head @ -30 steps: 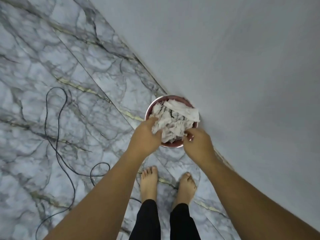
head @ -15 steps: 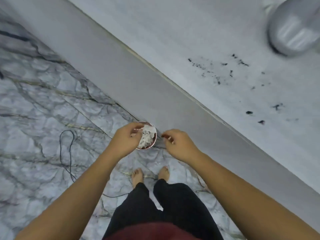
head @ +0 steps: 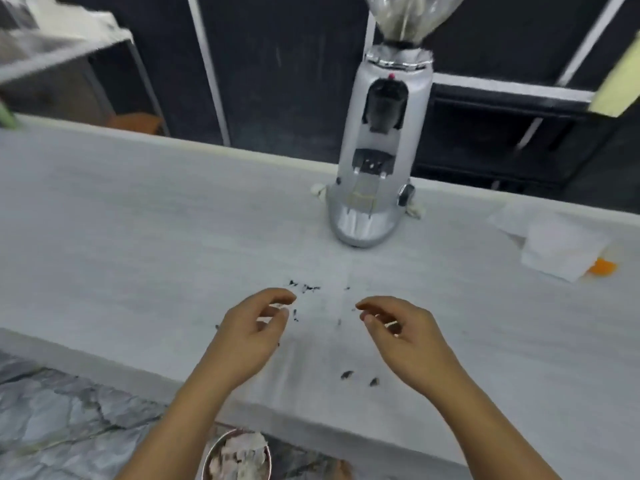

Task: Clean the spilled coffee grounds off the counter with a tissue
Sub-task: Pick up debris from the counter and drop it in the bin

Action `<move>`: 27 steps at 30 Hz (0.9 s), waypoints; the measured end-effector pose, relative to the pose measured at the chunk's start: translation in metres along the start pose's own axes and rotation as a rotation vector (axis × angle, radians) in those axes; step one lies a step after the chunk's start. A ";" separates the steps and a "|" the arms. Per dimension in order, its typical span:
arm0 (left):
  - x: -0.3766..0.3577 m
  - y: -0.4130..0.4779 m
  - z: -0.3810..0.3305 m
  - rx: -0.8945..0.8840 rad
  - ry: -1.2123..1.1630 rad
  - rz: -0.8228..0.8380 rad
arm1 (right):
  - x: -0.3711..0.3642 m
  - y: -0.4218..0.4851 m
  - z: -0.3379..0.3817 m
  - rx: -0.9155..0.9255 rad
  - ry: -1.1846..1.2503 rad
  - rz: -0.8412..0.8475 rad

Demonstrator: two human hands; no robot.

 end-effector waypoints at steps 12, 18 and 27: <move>-0.039 0.152 -0.037 0.015 0.015 0.019 | 0.126 0.118 -0.067 -0.073 -0.070 -0.182; -0.021 0.223 -0.038 -0.019 0.113 -0.010 | 0.148 0.160 -0.093 -0.103 -0.165 -0.227; -0.003 0.352 -0.027 -0.068 0.323 -0.055 | 0.157 0.267 -0.123 -0.159 -0.654 -0.093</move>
Point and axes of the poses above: each hand's wrist, its own y-axis towards the middle knuckle, its own x-axis out of the back of the hand, z = x × y, the point moved 7 cm from there along y, towards the middle knuckle, and after that the axes turned 8 degrees about z, right-handed, at the moved point
